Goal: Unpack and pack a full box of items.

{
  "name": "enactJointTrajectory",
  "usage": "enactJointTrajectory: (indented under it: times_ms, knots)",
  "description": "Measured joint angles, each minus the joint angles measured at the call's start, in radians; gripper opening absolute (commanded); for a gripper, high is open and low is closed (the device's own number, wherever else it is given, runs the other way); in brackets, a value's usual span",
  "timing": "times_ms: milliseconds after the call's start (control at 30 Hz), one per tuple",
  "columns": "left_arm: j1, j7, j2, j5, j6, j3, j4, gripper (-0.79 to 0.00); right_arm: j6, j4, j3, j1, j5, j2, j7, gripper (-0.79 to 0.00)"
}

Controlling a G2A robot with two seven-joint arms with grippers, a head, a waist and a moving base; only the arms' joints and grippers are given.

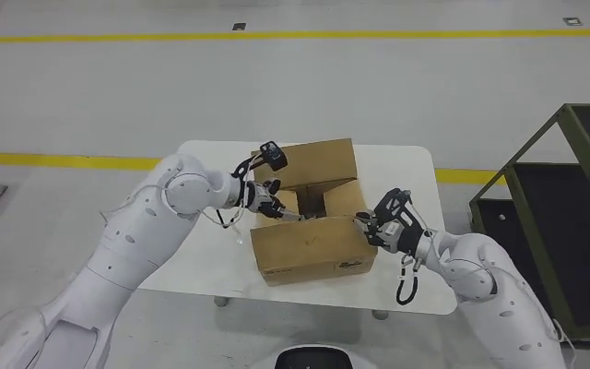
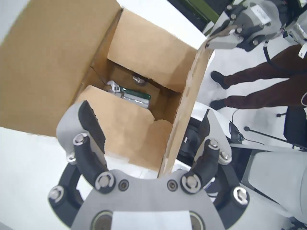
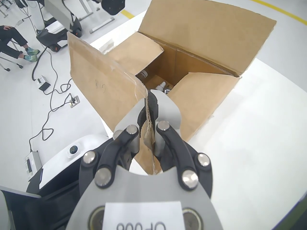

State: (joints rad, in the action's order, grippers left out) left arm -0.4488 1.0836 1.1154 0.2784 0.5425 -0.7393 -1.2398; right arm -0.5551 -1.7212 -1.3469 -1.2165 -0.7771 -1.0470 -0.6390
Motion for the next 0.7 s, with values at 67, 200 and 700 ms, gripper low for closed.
enactJointTrajectory:
  times_ms: [67, 200, 700]
  knots:
    - [0.004, 0.054, 0.004, -0.037, -0.007, 0.013, 0.001, 0.0, -0.001, -0.001, 0.003, 0.001, -0.007, 0.001, 0.003, -0.785]
    - [0.014, 0.087, 0.014, -0.028, -0.015, 0.043, 0.012, 0.0, 0.003, 0.002, 0.007, 0.002, -0.014, 0.002, 0.01, -0.785]
    - [0.045, 0.078, 0.07, -0.005, -0.006, 0.151, 0.057, -0.517, 0.034, 0.0, 0.013, 0.012, -0.029, 0.002, 0.07, -0.785]
